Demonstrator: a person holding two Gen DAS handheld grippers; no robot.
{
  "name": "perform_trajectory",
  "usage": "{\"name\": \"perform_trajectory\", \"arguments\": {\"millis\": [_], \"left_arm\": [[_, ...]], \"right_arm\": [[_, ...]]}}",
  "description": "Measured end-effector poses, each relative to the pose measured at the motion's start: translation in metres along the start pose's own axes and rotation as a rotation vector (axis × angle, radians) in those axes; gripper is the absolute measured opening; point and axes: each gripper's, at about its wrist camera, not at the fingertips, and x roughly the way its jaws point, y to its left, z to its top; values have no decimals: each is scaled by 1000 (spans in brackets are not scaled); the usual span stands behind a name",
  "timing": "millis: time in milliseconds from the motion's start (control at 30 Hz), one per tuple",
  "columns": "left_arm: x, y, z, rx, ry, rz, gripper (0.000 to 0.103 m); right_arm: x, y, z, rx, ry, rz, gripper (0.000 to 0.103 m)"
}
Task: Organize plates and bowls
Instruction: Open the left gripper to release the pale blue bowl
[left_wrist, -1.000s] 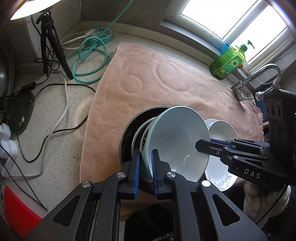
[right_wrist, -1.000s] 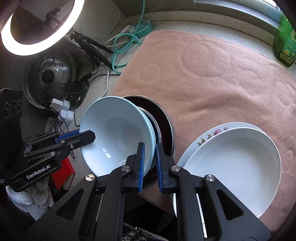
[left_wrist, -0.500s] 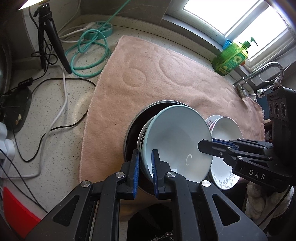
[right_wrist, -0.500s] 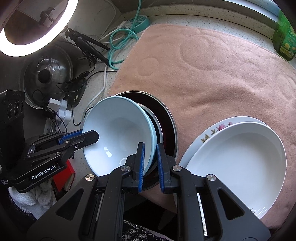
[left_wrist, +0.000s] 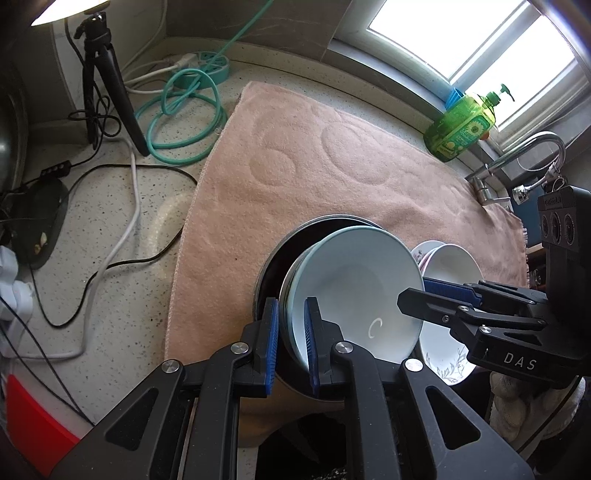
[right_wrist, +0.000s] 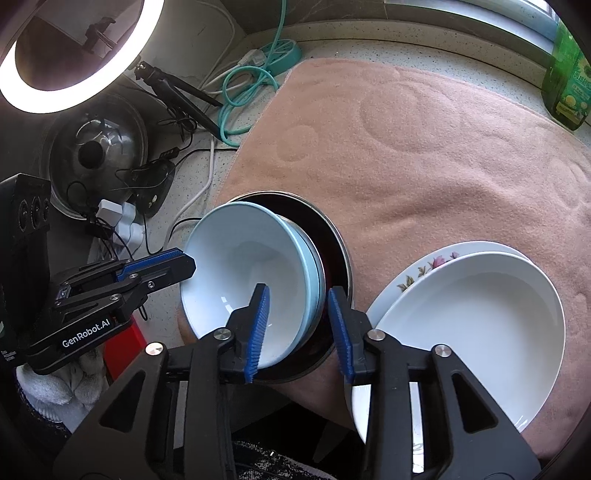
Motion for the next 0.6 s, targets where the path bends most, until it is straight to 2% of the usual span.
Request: {"name": "perform_trajectory", "arguments": {"millis": [67,100,200,300,333,600], "left_arm": [[-2,2,0,-4,-8,-1,15],[-4,2,0,-8,-16,-5,25],[-11,6,-1,-17,-49,-9,44],[-16,12,0,-44,-75,-2,58],[-17,15,0,-56,-80,-6,58],[-18,35,-9,-137,-107,6,61]], "right_arm": [[-5,0,1,-2,-19,2,58],[-7,0,2,-3,-30,7,58],[-19,-1,2,-10,-79,4,76],[-30,-3,3,-27,-124,-16,81],[-33,-4,4,-30,-134,-22,83],[-44,-28,3,49,-169,-21,84]]}}
